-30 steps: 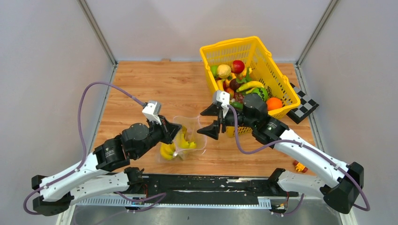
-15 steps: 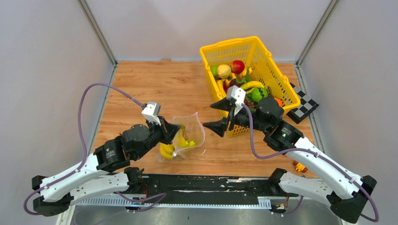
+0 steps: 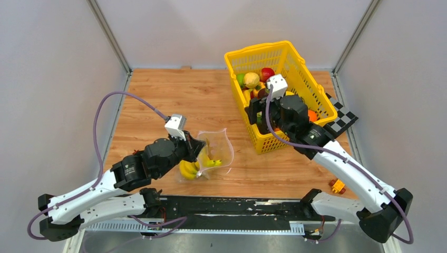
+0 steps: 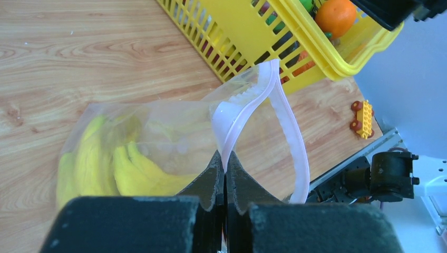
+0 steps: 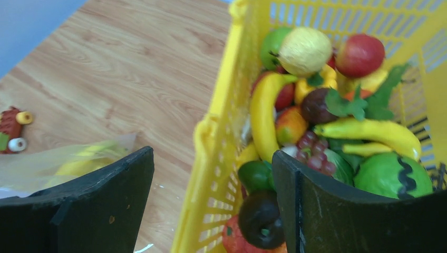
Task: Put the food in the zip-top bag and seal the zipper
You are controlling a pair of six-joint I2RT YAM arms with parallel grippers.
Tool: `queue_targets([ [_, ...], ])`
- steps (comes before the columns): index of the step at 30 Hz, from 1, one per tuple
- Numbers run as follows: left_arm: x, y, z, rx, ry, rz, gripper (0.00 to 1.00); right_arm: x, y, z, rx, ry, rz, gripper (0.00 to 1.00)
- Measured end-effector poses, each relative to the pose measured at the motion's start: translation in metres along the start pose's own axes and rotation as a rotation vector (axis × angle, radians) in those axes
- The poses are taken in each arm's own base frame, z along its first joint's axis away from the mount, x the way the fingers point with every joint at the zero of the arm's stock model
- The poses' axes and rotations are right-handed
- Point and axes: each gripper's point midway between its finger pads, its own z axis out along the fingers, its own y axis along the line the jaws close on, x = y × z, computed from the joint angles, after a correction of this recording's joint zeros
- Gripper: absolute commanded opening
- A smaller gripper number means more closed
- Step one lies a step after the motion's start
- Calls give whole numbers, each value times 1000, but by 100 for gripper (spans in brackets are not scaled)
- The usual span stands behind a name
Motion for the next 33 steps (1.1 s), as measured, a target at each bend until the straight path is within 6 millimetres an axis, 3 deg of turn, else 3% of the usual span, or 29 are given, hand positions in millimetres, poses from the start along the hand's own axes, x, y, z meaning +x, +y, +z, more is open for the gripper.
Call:
queue_targets([
  [5, 0, 0, 0, 0, 0, 1, 0, 14, -46, 10, 117, 50, 90, 82],
  [10, 0, 0, 0, 0, 0, 2, 0, 18, -76, 21, 135, 71, 173, 84],
  [18, 3, -2, 1, 11, 13, 4, 0, 11, -88, 74, 88, 106, 255, 89],
  [21, 5, -4, 1, 20, 24, 6, 0, 11, -103, 98, 136, 122, 283, 89],
  [25, 6, -2, -2, 22, 27, 5, 0, 22, -146, 113, 284, 141, 312, 88],
  [26, 6, -2, -3, 22, 26, 4, 0, 24, -150, 114, 299, 144, 313, 88],
  [30, 6, 3, -8, 23, 16, -2, 0, 36, -199, 115, 424, 188, 337, 87],
  [33, 5, 4, -11, 24, 9, -5, 0, 46, -220, 112, 464, 211, 352, 85],
])
